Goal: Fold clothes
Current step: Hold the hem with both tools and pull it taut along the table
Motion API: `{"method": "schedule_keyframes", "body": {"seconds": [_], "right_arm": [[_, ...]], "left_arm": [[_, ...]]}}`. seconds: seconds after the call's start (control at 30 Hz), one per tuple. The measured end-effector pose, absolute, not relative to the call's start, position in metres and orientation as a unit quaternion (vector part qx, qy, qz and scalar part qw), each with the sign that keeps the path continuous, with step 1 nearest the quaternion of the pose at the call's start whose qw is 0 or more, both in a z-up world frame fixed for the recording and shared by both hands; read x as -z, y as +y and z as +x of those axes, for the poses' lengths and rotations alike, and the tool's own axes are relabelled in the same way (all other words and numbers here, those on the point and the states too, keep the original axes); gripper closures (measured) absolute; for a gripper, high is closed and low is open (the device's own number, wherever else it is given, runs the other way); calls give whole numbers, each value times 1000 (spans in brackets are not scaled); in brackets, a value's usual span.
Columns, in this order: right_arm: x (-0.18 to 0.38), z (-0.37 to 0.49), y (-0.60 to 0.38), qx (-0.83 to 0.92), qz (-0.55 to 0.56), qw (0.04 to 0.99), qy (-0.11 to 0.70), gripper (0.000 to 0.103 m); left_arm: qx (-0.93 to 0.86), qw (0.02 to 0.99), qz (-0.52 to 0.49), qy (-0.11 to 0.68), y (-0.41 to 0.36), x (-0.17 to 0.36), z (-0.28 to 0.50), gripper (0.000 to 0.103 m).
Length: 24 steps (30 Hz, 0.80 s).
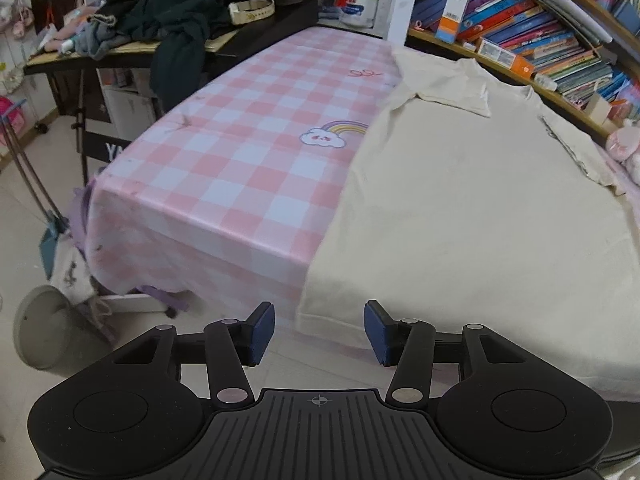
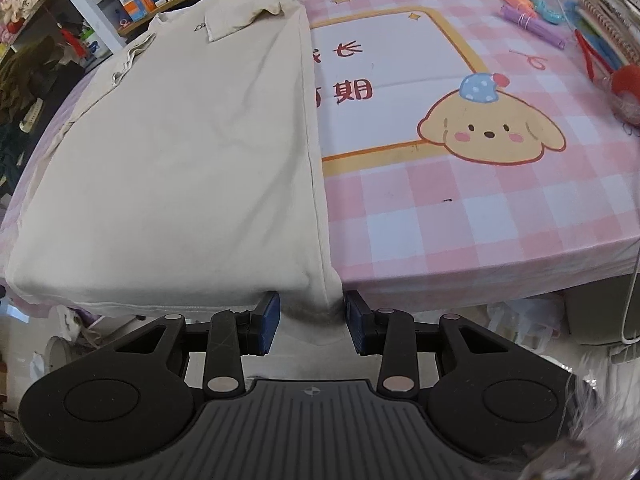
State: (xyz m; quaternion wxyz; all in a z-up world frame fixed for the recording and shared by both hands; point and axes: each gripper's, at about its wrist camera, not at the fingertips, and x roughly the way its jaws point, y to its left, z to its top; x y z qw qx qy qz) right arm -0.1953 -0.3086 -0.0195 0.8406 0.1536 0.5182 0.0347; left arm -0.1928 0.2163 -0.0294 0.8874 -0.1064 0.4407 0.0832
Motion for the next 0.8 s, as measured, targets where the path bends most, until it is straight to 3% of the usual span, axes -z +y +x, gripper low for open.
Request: {"method": "schedule_keyframes", "body": {"seconds": [0.27, 0.43, 0.8], "right_arm": [[19, -196, -308, -33, 169, 837, 519, 71], [18, -198, -300, -31, 162, 843, 511, 92], [16, -193, -281, 5, 132, 845, 518, 93]], "left_arm": [[-74, 896, -107, 424, 226, 40, -198, 53], [-59, 896, -112, 425, 238, 45, -198, 53], [7, 893, -105, 437, 249, 59, -179, 61]]}}
